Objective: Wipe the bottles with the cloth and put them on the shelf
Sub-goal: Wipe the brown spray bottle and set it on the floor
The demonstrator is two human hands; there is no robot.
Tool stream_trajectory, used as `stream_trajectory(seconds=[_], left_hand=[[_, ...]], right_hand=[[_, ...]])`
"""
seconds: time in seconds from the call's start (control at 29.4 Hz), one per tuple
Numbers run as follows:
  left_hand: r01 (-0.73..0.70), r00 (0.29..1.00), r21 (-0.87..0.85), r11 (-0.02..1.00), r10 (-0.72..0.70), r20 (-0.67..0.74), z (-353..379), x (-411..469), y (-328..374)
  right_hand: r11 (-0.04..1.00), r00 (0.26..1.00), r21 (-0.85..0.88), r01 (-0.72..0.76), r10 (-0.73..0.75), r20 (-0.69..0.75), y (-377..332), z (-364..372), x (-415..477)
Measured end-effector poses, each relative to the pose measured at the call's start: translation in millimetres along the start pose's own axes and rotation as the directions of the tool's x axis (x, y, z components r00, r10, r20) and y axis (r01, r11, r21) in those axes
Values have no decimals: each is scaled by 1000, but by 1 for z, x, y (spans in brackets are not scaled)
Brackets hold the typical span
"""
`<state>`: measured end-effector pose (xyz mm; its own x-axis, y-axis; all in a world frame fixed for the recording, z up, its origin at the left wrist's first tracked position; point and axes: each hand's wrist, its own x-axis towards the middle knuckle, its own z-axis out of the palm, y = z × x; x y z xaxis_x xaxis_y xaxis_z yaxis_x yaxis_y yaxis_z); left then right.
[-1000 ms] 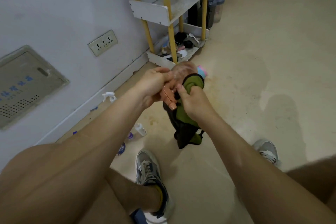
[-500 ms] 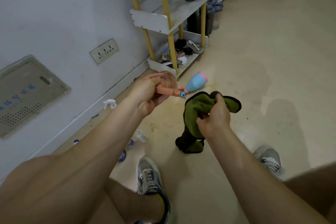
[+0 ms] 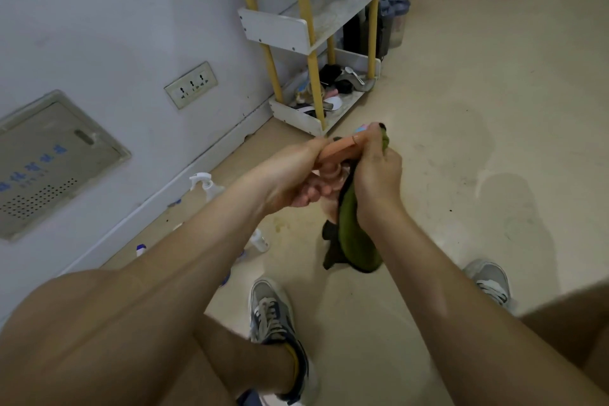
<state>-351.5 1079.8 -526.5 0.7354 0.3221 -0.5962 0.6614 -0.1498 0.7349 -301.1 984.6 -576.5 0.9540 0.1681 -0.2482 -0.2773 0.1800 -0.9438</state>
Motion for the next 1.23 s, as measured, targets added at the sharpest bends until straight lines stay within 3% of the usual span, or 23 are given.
stream_trajectory(seconds=[0.1, 0.2, 0.31, 0.37, 0.44, 0.51, 0.54, 0.61, 0.68, 0.75, 0.85, 0.92, 0.99, 1.09, 1.16, 1.23], left_hand=[[-140, 989, 322, 936, 148, -1, -1, -5, -1], [-285, 955, 476, 832, 289, 68, 3, -6, -8], [-351, 893, 625, 698, 451, -2, 9, 4, -12], [-305, 871, 599, 741, 471, -139, 5, 6, -10], [-274, 834, 503, 820, 463, -301, -3, 6, -5], [-266, 794, 480, 836, 472, -382, -9, 6, -1], [-264, 783, 488, 832, 480, -395, -8, 6, 0], [-273, 771, 468, 841, 482, -416, -4, 6, 2], [-297, 756, 431, 852, 486, -439, -2, 4, 4], [-303, 742, 429, 851, 493, -454, -1, 3, 8], [-308, 714, 451, 838, 517, -472, -4, -2, 11], [-362, 691, 449, 817, 558, -459, -8, -4, 13], [-445, 670, 401, 801, 595, -444, -16, -7, 16], [-556, 657, 251, 792, 604, -452, -30, -6, 13], [-584, 679, 60, 810, 527, -511, -34, -1, 6], [-548, 737, -93, 832, 427, -524, -29, 4, -5]], right_hand=[[995, 1000, -94, -14, 12, -17, 10, -7, 8], [986, 998, -155, -61, 55, -41, 17, -10, 14], [959, 993, -272, -75, 47, -109, 15, -19, 21], [972, 995, -227, -67, 50, -81, 3, -29, 22], [987, 989, -140, -75, 92, 119, -8, -25, 14], [979, 947, -203, 26, 41, 319, -9, -6, 0], [958, 918, -230, 171, -70, 389, -2, 3, -7], [831, 858, -351, 432, -259, 443, 17, 7, -14], [695, 860, -531, 485, -267, 435, 31, -3, -10], [715, 909, -577, 394, -209, 361, 36, -12, -2], [790, 956, -588, 174, 9, 294, 43, -8, 14], [874, 960, -485, 40, 100, 260, 41, -10, 23], [933, 939, -293, -208, 275, 207, 36, -15, 29], [817, 807, 77, -572, 544, 228, 35, -26, 34], [687, 749, 303, -661, 572, 335, 33, -26, 36], [615, 760, 451, -647, 573, 308, 30, -23, 40]])
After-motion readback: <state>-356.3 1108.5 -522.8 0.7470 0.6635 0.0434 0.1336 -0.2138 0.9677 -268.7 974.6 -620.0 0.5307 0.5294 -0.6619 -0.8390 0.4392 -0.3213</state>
